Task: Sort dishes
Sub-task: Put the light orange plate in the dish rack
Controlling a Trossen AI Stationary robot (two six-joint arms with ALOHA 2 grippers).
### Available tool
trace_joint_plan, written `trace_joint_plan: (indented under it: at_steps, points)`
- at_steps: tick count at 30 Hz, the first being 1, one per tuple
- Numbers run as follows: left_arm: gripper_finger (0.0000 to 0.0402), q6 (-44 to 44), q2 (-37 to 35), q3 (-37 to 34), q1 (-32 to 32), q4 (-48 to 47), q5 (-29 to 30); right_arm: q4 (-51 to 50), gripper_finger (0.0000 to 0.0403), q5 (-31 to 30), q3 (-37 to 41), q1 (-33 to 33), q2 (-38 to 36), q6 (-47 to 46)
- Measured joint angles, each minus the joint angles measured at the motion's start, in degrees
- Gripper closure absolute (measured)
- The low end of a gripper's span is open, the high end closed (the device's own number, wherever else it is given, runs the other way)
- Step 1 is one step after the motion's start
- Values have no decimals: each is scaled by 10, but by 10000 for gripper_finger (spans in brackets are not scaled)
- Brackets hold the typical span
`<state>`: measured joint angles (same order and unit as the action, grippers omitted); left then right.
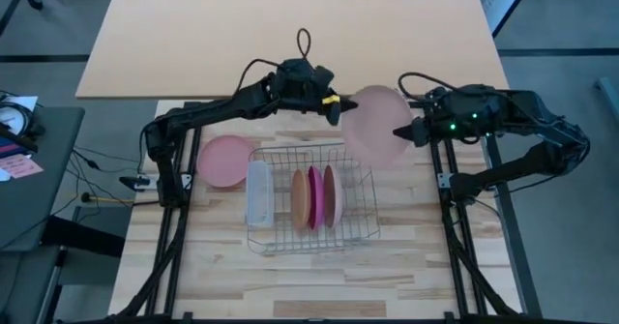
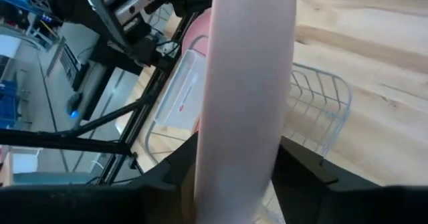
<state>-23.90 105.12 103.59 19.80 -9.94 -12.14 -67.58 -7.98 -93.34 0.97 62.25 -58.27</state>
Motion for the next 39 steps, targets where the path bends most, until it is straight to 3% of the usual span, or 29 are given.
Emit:
trace_joint_plan:
  at_steps: [4, 9, 15, 21, 32, 39]
  points:
    - [401, -70, 0, 0, 17, 4, 3, 5, 260, -23, 0, 0, -7, 1]
    - [401, -197, 0, 0, 16, 2, 19, 16, 265, -94, 0, 1, -12, -14]
    - [401, -287, 0, 0, -9, -13, 76, 21, 266, -117, 0, 20, -13, -14]
    - [393, -306, 0, 0, -20, -30, 101, 18, 266, -117, 0, 32, -11, -11]
    - [320, -330, 0, 0, -25, -41, 103, 18, 269, -110, 0, 37, -12, -15]
    - [321, -318, 0, 0, -25, -38, 91, 8, 311, -115, 0, 37, -11, -17]
